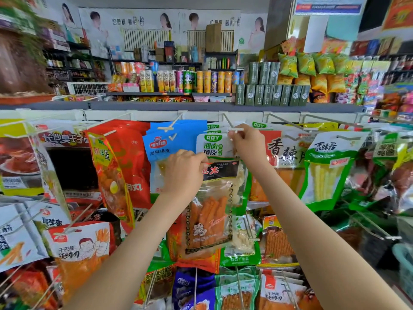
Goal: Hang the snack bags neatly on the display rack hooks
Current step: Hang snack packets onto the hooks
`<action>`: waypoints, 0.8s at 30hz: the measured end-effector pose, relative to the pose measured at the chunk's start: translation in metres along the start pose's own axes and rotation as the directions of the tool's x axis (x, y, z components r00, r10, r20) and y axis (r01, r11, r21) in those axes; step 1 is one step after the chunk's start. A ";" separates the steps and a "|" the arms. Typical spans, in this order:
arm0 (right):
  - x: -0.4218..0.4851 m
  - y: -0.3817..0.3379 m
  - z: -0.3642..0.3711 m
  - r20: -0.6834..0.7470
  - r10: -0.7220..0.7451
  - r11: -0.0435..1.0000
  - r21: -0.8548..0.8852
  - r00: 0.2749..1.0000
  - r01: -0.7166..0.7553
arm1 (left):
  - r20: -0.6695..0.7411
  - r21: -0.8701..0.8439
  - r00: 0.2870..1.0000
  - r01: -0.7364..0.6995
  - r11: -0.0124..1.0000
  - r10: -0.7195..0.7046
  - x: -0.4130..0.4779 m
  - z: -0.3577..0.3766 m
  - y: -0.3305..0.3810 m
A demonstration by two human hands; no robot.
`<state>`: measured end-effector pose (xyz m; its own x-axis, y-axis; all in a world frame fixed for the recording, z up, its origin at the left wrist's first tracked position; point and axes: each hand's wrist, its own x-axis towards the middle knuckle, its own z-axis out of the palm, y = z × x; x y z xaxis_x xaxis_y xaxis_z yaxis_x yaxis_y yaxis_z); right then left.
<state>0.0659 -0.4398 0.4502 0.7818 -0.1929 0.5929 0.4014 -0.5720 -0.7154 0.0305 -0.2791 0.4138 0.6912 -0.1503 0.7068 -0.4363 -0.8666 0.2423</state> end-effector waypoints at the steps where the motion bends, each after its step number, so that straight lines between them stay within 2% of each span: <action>1: 0.006 0.002 0.003 0.000 0.011 1.000 -0.023 1.000 -0.011 | -0.002 0.010 1.000 -0.016 1.000 0.016 0.000 0.002 0.002; 6: 0.016 0.012 0.009 -0.023 0.037 0.995 -0.087 0.999 -0.038 | 0.031 0.027 0.998 -0.058 0.998 0.057 0.003 0.008 0.009; 10: -0.006 0.022 -0.005 -0.054 -0.099 0.990 -0.110 0.994 0.093 | 0.034 -0.046 0.998 -0.059 0.997 0.061 0.003 0.017 0.012; 13: -0.024 0.036 -0.028 -0.148 -0.176 0.976 -0.156 0.973 0.152 | 0.050 -0.095 0.997 -0.049 0.994 0.054 0.004 0.026 0.018; 19: -0.034 0.067 -0.079 -0.352 -0.005 0.980 -0.190 0.936 -0.066 | 0.060 -0.142 0.995 -0.070 0.987 0.079 0.012 0.038 0.037; 21: -0.031 0.070 -0.087 -0.335 -0.009 0.985 -0.165 0.942 -0.050 | 0.065 -0.142 0.995 -0.061 0.988 0.071 0.015 0.041 0.039; 24: -0.026 0.063 -0.090 -0.235 -0.066 0.989 -0.147 0.970 0.031 | 0.084 -0.141 0.995 -0.039 0.989 0.051 0.018 0.043 0.038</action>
<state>0.0281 -0.5422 0.4229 0.6199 -0.3367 0.7088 0.3513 -0.6886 -0.6344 0.0517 -0.3353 0.4072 0.7137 -0.2338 0.6603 -0.5400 -0.7840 0.3062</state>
